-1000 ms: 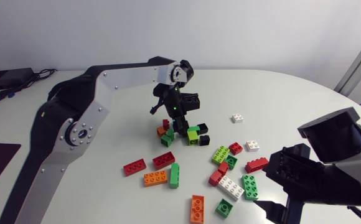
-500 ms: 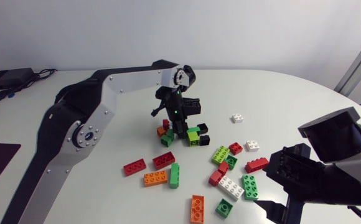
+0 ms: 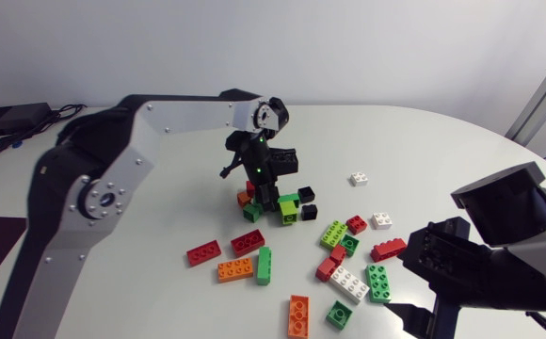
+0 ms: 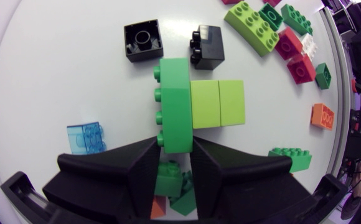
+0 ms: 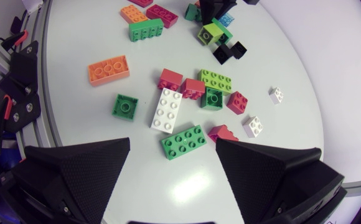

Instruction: Disassemble duplo

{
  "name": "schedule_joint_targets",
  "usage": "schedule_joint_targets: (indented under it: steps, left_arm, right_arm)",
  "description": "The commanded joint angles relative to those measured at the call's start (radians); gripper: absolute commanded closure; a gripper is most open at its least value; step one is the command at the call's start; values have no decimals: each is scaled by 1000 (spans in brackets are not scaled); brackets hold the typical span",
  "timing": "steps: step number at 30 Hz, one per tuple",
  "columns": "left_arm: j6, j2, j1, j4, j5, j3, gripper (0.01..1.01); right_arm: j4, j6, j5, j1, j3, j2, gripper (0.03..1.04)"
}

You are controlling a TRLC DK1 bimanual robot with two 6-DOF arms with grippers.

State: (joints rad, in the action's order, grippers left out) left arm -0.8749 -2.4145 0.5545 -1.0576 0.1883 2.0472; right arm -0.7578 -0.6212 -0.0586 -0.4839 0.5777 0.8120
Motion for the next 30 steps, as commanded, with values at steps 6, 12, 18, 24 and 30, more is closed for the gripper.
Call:
schedule_joint_targets:
  steps: [6,12,18,24,30]
  left_arm:
    - [7,336,-5,153,31,-334,869]
    - [106,552,108,476,-53,-660,867]
    - [113,690,170,815,-122,-934,866]
    - [140,802,191,1056,-156,-1084,864]
    - [168,859,208,1134,-158,-1127,864]
  right_arm:
    - [48,57,3,11,57,39,69]
    - [121,184,-156,45,128,179,69]
    - [81,219,-580,257,252,377,69]
    - [-40,149,-863,375,346,604,69]
    - [-26,147,-893,352,350,664,69]
